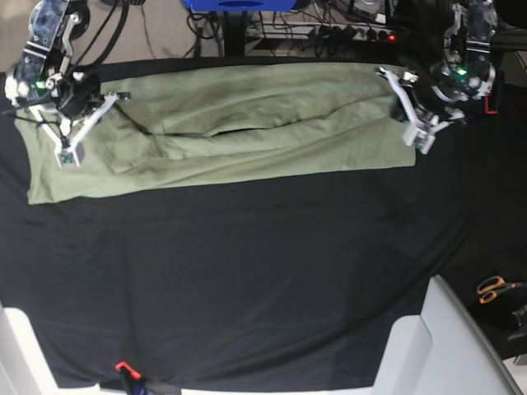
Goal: Fold the T-shirt properly
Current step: 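Release the shirt with the right gripper and raise it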
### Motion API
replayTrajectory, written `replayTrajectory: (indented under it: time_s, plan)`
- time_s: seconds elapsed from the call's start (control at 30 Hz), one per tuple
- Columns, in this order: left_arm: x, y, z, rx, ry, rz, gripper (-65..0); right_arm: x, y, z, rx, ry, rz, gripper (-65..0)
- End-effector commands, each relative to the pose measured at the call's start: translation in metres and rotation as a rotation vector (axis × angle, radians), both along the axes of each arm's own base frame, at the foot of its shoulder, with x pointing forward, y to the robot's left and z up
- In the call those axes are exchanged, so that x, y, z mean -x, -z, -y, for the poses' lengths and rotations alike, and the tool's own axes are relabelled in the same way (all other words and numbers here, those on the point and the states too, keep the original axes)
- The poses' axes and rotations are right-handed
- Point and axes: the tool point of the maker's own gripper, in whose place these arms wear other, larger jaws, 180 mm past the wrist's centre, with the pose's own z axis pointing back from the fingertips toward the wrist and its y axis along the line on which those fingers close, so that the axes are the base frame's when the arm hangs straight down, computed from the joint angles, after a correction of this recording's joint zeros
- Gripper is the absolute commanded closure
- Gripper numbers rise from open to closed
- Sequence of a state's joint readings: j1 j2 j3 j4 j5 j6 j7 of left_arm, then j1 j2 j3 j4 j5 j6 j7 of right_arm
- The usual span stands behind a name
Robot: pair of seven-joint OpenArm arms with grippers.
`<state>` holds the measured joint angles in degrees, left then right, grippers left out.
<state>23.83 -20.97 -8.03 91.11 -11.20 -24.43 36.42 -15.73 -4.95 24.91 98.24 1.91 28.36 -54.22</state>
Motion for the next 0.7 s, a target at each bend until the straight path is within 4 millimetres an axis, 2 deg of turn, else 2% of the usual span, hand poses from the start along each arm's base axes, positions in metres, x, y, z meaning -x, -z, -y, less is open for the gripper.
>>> replayTrajectory:
  time_s: [0.0, 0.13, 0.17, 0.27, 0.33, 0.43, 0.57, 0.67]
  plan:
    - [-0.007, -0.008, -0.002, 0.001, 0.008, 0.032, 0.0, -0.011, -0.008, 0.003, 0.010, -0.002, 0.033, -5.1]
    - [-0.007, -0.007, 0.000, 0.007, 0.005, 0.034, 0.0, -0.020, -0.014, 0.005, 0.014, -0.004, 0.042, -23.1]
    - [-0.007, -0.007, 0.000, 0.007, 0.005, 0.034, 0.0, -0.021, -0.017, 0.010, 0.028, -0.007, 0.051, -29.3]
    - [-0.009, -0.009, -0.003, 0.002, 0.001, 0.038, 0.0, -0.042, -0.038, 0.019, 0.064, -0.013, 0.144, -43.8]
    - [-0.009, -0.009, -0.005, -0.003, -0.001, 0.038, 0.0, -0.055, -0.055, 0.028, 0.098, -0.020, 0.207, -50.4]
    - [-0.009, -0.009, -0.006, -0.003, -0.002, 0.039, 0.0, -0.079, -0.067, 0.052, 0.117, 0.039, 0.269, -51.5]
    - [-0.009, -0.010, -0.009, -0.011, 0.002, 0.037, -0.2, -0.106, -0.066, 0.089, 0.072, 0.186, 0.293, -51.6]
    - [-0.009, -0.010, -0.010, -0.013, 0.001, 0.038, -20.4, -0.120, -0.060, 0.112, 0.041, 0.247, 0.280, -51.5]
